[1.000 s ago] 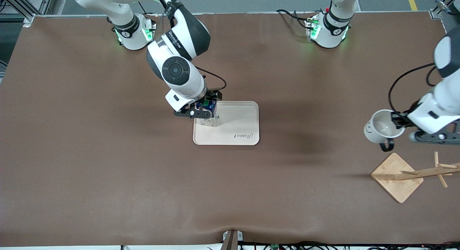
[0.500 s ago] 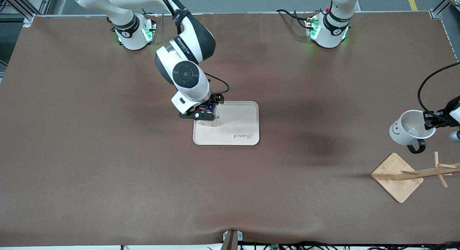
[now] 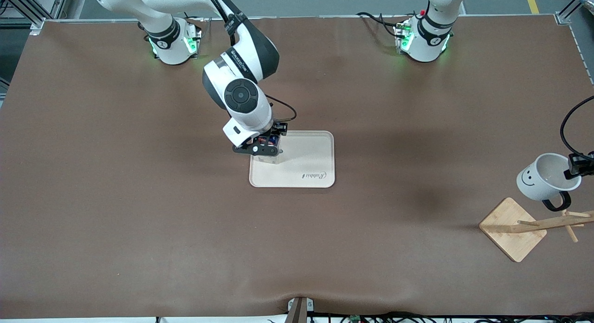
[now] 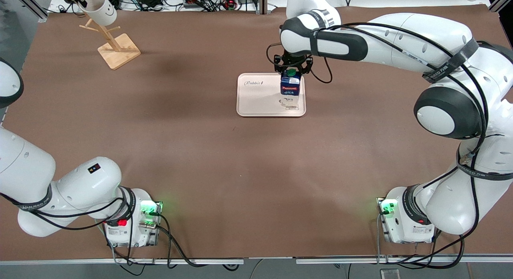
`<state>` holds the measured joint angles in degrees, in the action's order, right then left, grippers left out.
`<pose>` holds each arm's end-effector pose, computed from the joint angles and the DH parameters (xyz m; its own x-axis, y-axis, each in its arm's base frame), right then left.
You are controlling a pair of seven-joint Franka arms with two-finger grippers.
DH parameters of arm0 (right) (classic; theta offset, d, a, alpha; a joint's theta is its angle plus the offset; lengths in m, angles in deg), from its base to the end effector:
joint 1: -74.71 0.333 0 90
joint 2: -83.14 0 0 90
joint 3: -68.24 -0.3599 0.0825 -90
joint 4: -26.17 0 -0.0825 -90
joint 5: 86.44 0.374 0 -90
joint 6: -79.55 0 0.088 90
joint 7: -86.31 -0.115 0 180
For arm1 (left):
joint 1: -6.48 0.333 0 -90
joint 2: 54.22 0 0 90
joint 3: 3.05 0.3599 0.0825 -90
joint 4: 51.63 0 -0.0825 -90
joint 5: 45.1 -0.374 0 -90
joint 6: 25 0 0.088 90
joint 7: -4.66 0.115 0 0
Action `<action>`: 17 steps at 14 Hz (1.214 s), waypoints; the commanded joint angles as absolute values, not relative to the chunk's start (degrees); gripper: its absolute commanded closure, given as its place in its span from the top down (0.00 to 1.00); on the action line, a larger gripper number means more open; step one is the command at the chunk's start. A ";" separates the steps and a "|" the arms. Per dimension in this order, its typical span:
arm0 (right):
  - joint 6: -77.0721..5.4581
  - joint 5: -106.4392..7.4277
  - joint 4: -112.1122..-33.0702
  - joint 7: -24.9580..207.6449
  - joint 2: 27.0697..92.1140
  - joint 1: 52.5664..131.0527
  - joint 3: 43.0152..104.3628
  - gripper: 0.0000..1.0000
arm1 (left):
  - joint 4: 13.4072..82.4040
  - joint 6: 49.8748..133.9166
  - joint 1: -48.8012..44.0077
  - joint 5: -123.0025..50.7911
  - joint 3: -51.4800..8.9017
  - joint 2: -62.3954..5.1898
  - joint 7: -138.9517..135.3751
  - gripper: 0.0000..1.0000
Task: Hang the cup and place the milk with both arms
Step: 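Move the mug over the stand peg while the right gripper carries the milk away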
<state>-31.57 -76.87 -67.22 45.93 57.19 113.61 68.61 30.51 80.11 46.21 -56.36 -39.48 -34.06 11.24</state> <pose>0.5154 0.4272 0.3837 0.9738 -0.0997 -0.2042 -0.1045 -0.9944 -0.0129 0.6555 0.1247 0.5692 0.9916 -0.0555 0.1172 -0.0557 -0.9984 -0.0017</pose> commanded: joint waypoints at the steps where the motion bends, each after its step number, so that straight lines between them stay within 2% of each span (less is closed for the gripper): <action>1: -26.30 -77.04 -63.33 45.18 58.18 112.16 68.68 0.17 | 29.14 83.18 46.90 -55.56 -39.61 -31.91 11.96 0.00; 4: -17.42 -75.73 -56.21 45.27 58.18 109.70 68.68 0.17 | 28.79 84.94 47.87 -55.64 -39.61 -30.41 12.05 0.00; 7: -12.49 -73.78 -52.50 46.06 58.45 104.79 68.68 0.17 | 28.79 85.38 48.14 -55.56 -39.26 -30.06 12.04 0.00; 14: -7.03 -74.92 -51.62 68.95 59.41 88.36 68.94 0.17 | 28.88 85.74 50.24 -55.20 -39.26 -29.27 12.22 0.00; 17: -7.37 -78.77 -52.05 79.34 58.98 81.93 68.94 0.17 | 28.96 86.00 50.60 -52.84 -39.26 -28.13 12.13 0.00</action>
<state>-7.63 -76.21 -51.74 74.30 58.83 85.10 70.03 29.78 85.62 50.03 -54.71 -38.94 -29.25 11.24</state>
